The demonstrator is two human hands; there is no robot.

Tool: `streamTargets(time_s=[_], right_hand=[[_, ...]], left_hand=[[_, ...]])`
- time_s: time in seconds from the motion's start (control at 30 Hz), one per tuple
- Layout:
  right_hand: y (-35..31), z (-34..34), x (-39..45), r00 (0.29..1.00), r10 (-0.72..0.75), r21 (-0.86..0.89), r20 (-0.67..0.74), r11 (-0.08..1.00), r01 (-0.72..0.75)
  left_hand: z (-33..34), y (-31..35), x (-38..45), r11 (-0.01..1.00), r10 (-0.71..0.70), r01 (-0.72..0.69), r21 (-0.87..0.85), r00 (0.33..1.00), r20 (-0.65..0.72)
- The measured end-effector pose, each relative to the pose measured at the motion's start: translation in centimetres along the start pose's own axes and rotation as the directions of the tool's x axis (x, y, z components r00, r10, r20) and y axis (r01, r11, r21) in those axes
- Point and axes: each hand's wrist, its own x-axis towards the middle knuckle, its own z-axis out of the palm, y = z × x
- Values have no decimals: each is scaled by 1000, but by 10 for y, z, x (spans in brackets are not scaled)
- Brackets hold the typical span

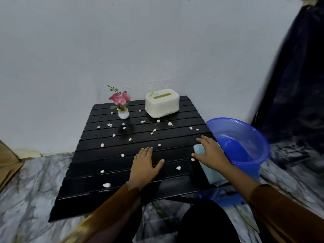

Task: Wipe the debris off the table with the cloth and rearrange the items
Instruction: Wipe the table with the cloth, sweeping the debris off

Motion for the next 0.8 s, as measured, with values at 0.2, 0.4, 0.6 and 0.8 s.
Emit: streamTargets(time_s=[0.2, 0.4, 0.6, 0.8], right_hand=[[24, 12, -22, 988, 153, -200, 22, 969, -146], [33, 30, -28, 963, 255, -273, 81, 935, -225], [32, 38, -31, 982, 184, -356, -47, 915, -189], [35, 39, -26, 974, 224, -360, 15, 910, -204]], left_hand=[[23, 18, -9, 998, 25, -29, 59, 998, 66], [31, 17, -12, 996, 6, -14, 93, 996, 87], [36, 14, -13, 992, 20, -29, 123, 997, 78], [35, 10, -13, 991, 30, -40, 127, 996, 80]])
